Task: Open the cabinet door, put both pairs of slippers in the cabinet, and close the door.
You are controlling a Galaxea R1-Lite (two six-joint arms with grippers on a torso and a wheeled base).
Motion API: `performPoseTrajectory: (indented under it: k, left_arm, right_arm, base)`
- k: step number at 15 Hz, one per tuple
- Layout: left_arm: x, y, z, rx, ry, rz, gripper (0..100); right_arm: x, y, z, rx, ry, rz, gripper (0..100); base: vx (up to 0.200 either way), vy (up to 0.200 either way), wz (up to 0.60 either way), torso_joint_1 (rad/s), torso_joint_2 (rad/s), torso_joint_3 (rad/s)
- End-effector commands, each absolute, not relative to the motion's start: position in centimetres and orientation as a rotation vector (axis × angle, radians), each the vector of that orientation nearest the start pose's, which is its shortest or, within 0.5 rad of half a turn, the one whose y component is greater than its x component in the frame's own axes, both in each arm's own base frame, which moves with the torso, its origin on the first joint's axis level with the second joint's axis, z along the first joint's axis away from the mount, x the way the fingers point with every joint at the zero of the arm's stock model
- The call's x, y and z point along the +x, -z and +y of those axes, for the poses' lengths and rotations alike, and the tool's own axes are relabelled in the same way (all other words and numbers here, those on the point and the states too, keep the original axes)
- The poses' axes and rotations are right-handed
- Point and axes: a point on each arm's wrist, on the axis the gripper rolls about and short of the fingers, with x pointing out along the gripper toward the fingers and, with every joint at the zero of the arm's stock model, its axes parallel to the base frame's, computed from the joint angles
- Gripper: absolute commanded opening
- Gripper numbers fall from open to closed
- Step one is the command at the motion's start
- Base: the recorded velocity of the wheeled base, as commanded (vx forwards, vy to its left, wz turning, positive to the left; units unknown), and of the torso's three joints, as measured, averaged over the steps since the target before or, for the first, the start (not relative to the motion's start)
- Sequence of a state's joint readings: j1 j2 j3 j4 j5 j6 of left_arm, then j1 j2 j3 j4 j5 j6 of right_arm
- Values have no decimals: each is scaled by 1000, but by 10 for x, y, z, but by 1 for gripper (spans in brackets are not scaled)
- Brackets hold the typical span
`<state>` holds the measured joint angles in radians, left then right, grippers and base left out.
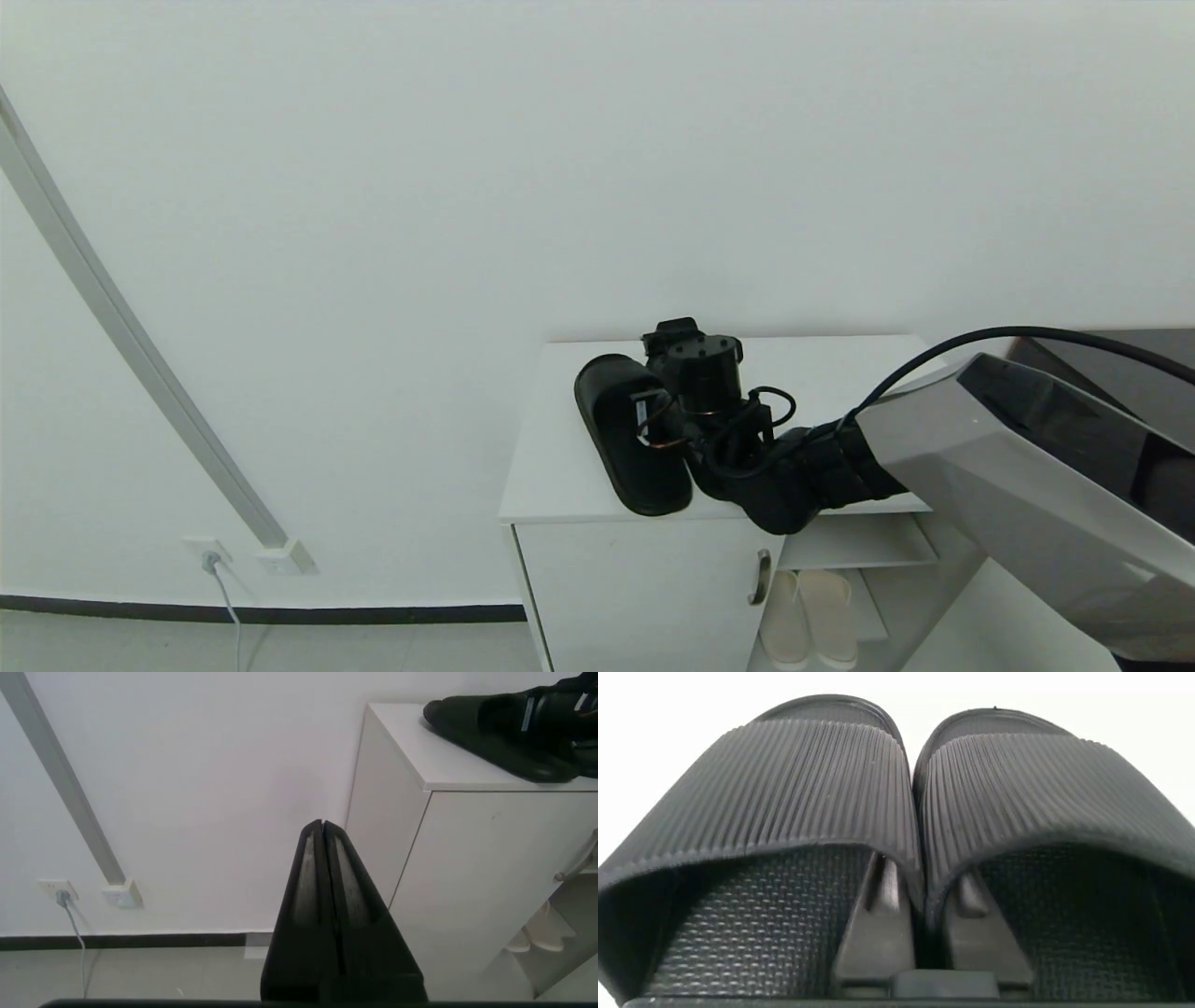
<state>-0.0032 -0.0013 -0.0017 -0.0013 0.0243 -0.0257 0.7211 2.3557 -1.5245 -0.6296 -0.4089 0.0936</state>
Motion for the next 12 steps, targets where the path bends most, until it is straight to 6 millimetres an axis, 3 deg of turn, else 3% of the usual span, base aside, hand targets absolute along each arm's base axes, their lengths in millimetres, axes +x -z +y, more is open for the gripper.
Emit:
performPoseTrajectory:
  k: [1,6,8,12]
  left_arm:
    - [-23,-76,1,-26,-21,-3,0]
    - [-23,-76,1,-26,-21,-3,0]
    - [-23,-76,1,-25,-21,-3,0]
    - [-23,-76,1,-23,-23,-3,0]
  right_arm:
    - [367,-117,313,-13,-305,181,0]
    - [336,-151,287,1,-349,167,0]
    - [301,-171,261,1,-443,182,0]
    - [251,-174,220,-8,-552,229,0]
  base:
    - [0,0,0,0,0,0]
    - [0,0,0,0,0,0]
    - [0,0,0,0,0,0]
    - [0,0,0,0,0,0]
